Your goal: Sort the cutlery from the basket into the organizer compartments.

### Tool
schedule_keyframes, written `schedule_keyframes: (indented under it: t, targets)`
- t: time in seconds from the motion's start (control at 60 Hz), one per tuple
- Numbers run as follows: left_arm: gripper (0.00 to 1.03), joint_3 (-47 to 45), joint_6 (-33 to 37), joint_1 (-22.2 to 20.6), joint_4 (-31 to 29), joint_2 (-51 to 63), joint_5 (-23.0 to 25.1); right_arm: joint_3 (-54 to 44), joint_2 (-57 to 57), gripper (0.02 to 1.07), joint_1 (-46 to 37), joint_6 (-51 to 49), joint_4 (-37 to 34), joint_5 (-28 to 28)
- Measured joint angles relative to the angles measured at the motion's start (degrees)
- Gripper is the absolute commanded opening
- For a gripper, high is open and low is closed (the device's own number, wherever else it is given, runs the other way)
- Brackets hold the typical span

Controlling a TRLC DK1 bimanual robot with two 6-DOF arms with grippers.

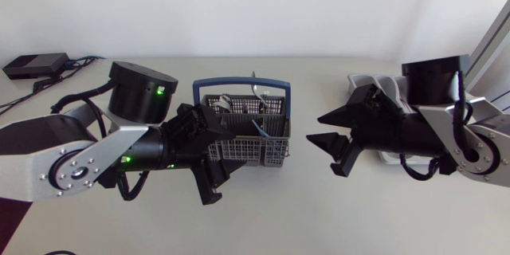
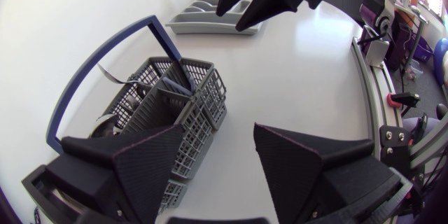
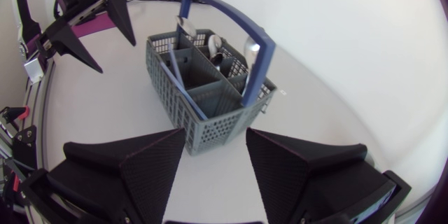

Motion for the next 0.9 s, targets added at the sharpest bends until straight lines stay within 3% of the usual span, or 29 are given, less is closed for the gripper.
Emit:
schedule_keyframes:
  t: [0.25,0.683,0.9]
  targets:
    - [0.7,-0.1,0.0,0.0,-1.1,-0.8,0.0,0.0,4.8,0.66,7.5,1.3,5.8,1.5]
    - [0.7,-0.4,0.0,0.0,-2.0,-1.9,0.0,4.4,14.7,0.65,10.7,1.0,8.9,1.7]
    - [0.7,-0.5,0.0,0.5,-1.9,-1.9,0.0,7.5,18.6,0.51,11.4,1.0,10.3,1.7]
